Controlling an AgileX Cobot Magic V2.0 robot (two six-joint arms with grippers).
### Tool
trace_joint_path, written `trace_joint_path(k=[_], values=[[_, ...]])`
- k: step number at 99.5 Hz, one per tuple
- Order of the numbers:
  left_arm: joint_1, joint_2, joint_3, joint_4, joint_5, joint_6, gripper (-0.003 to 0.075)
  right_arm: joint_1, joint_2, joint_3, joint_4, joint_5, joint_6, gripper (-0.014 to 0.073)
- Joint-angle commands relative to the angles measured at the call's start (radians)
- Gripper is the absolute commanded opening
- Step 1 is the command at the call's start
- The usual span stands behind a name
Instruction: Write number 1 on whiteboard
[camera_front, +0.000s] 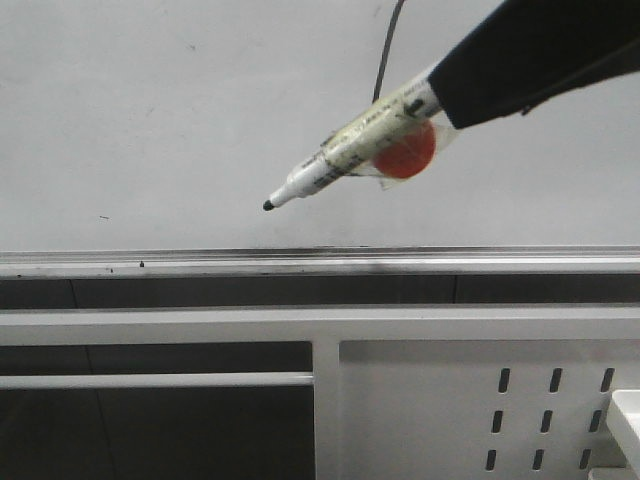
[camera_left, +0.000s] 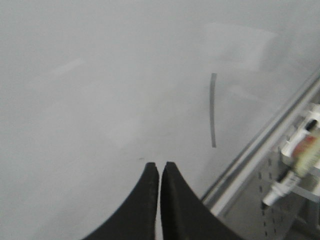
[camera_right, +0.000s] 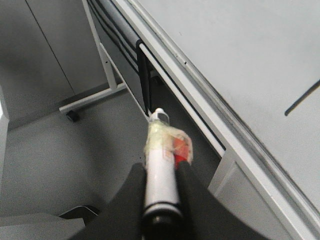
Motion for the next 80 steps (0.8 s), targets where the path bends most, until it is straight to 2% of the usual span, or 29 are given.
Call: trace_joint_path(k=[1,9,17,28,35,57,80], values=[[-0.095,0.025,-0.03,0.083,-0.057,0.0,-0.0019,-0.003,0.02,-0.076,-0.03,0.018,-0.009,-0.0071],[-0.182,0.06,-0.03,0.166,-0.057,0.0,0.0,-0.003,0.048,-0.119,-0.045,0.049,-0.009,-0.0071],[-0.238,0.105,-0.03,0.23,-0.057,0.0,0.0083,-0.003,0.077,-0.154,-0.058,0.072,-0.009,-0.0071],[-0.253,0.172,-0.03,0.232,-0.065,0.0,0.0203,-0.003,0.1,-0.186,-0.06,0.09,-0.009,-0.0071],[-0.247,0.208,-0.03,0.232,-0.085,-0.003,0.0254,-0.003,0.102,-0.196,-0.06,0.093,-0.009,-0.0071],[-0.236,0.297,-0.03,0.227,-0.166,-0.01,0.0264,-0.002,0.102,-0.206,-0.049,0.119,-0.009,-0.0071],[-0.154,0.345,-0.03,0.207,-0.182,-0.01,0.0264,-0.002,0.102,-0.206,-0.023,0.137,-0.009,-0.0071]])
